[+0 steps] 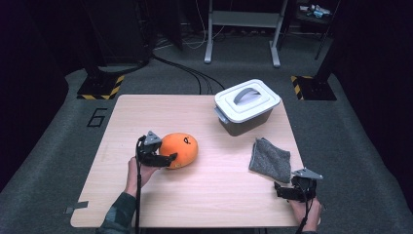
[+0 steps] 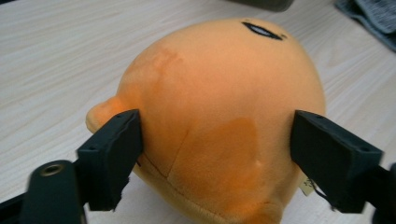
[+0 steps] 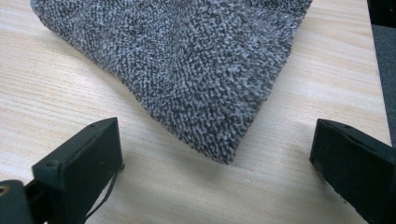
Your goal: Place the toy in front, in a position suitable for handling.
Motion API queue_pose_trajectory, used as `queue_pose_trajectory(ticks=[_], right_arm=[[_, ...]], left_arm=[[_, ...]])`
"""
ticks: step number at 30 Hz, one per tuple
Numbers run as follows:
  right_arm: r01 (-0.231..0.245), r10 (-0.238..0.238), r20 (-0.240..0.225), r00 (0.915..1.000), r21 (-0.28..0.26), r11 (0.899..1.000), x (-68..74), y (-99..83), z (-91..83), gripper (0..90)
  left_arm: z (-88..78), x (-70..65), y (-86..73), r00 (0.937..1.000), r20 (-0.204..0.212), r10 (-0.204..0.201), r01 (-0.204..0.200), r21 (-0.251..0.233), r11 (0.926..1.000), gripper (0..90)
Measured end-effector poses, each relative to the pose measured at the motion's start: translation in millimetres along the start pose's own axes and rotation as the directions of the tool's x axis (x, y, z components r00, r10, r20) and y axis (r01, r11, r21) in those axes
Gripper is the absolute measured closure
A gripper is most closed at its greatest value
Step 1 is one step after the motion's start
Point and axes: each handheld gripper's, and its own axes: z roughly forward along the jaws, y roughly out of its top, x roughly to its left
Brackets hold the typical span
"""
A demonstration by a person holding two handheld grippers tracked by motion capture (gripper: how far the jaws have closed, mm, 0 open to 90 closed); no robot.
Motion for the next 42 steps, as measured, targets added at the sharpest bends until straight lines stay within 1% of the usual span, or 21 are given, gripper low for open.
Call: queue_pose_trajectory(ticks=[1,3,4,5,6,7,11,12,14,16,20,23,26,30,31,36,37,38,40,41,42], right_arm=[[-0.001,0.001,0.000,1.0000,-0.001,1.000,0.1,0.1,0.1,1.4],[-0.005,0.005,0.001,1.0000,0.000,1.000,0.5,0.0,0.0,1.5],[-0.005,0.005,0.001,1.0000,0.000,1.000,0.5,0.0,0.0,1.5],[-0.006,0.006,0.003,1.0000,0.000,1.000,0.8,-0.1,-0.2,1.5],[-0.006,0.006,0.003,1.0000,-0.001,1.000,0.8,-0.1,-0.2,1.6],[-0.007,0.007,0.003,1.0000,0.000,1.000,0.9,-0.1,-0.2,1.6],[-0.007,0.007,0.002,1.0000,-0.001,1.000,0.8,-0.1,0.0,1.6],[-0.006,0.006,0.002,1.0000,-0.002,1.000,0.8,-0.1,0.0,1.6],[-0.001,0.001,0.000,1.0000,-0.002,1.000,0.3,0.0,0.2,1.7],[-0.007,0.007,0.001,1.0000,-0.001,1.000,0.7,0.0,0.0,1.7],[-0.001,0.001,0.001,1.0000,-0.002,1.000,0.0,0.2,0.2,1.7],[-0.002,0.002,0.000,1.0000,-0.003,1.000,0.1,0.1,0.2,1.8],[-0.001,0.001,0.000,1.0000,-0.002,1.000,0.0,0.1,0.1,1.8],[-0.002,0.002,0.000,1.0000,-0.002,1.000,0.0,0.1,0.1,1.8],[-0.002,0.002,-0.001,1.0000,-0.003,1.000,0.0,0.1,0.2,1.9],[-0.002,0.002,0.000,1.0000,-0.002,1.000,0.0,0.1,0.1,1.9],[-0.002,0.002,0.000,1.0000,-0.002,1.000,0.1,0.0,0.1,1.9],[-0.003,0.003,0.000,1.0000,-0.002,1.000,0.1,0.1,0.1,1.9],[-0.003,0.003,-0.001,1.0000,-0.002,1.000,0.1,0.1,0.2,1.9],[-0.002,0.002,0.000,1.0000,-0.002,1.000,0.0,0.1,0.1,1.9],[-0.002,0.002,0.001,1.0000,-0.002,1.000,0.0,0.1,0.1,1.9]], left_arm=[[1.4,-0.4,-0.6,1.0000,-0.001,-0.009,0.008,-0.006,0.9999,23.3],[3.7,-1.3,-1.3,0.9999,-0.014,-0.006,0.006,0.016,0.9998,29.3],[3.7,-1.3,-1.3,0.9999,-0.014,-0.006,0.006,0.016,0.9998,32.7],[6.4,-3.9,-3.3,0.9998,-0.021,0.004,-0.004,0.012,0.9999,37.1],[6.8,-4.8,-4.0,0.9995,-0.027,0.017,-0.016,0.014,0.9998,39.1],[7.6,-6.5,-5.4,0.9993,-0.032,0.018,-0.018,0.003,0.9998,42.2],[8.5,-7.6,-8.9,0.9988,-0.035,0.035,-0.035,-0.004,0.9994,56.3],[8.9,-6.6,-10.7,0.9991,-0.027,0.032,-0.032,-0.020,0.9993,59.9],[8.5,-6.9,-11.3,0.9993,-0.027,0.025,-0.026,-0.033,0.9991,64.1],[7.3,-7.0,-12.0,0.9993,-0.021,0.031,-0.032,-0.056,0.9979,67.2],[3.1,-6.3,-11.4,0.9997,-0.004,0.024,-0.025,-0.102,0.9945,70.7],[1.9,-7.1,-9.8,0.9998,0.007,0.019,-0.018,-0.125,0.9920,71.9],[0.4,-8.3,-6.6,0.9995,0.024,0.022,-0.019,-0.128,0.9915,72.5],[0.1,-10.1,-3.5,0.9984,0.054,0.015,-0.006,-0.151,0.9886,72.9],[0.1,-10.1,-3.5,0.9984,0.054,0.015,-0.006,-0.151,0.9886,72.9],[1.1,-19.8,2.1,0.9938,0.107,0.032,-0.012,-0.181,0.9834,72.8],[1.2,-21.4,2.6,0.9921,0.121,0.032,-0.009,-0.185,0.9827,72.7],[0.7,-22.1,3.5,0.9889,0.140,0.049,-0.023,-0.178,0.9837,72.7],[1.6,-25.0,4.1,0.9873,0.152,0.045,-0.016,-0.183,0.9830,72.6],[1.1,-26.5,4.8,0.9852,0.163,0.052,-0.023,-0.180,0.9835,72.7],[1.1,-27.9,5.3,0.9855,0.159,0.061,-0.030,-0.190,0.9814,72.6]])
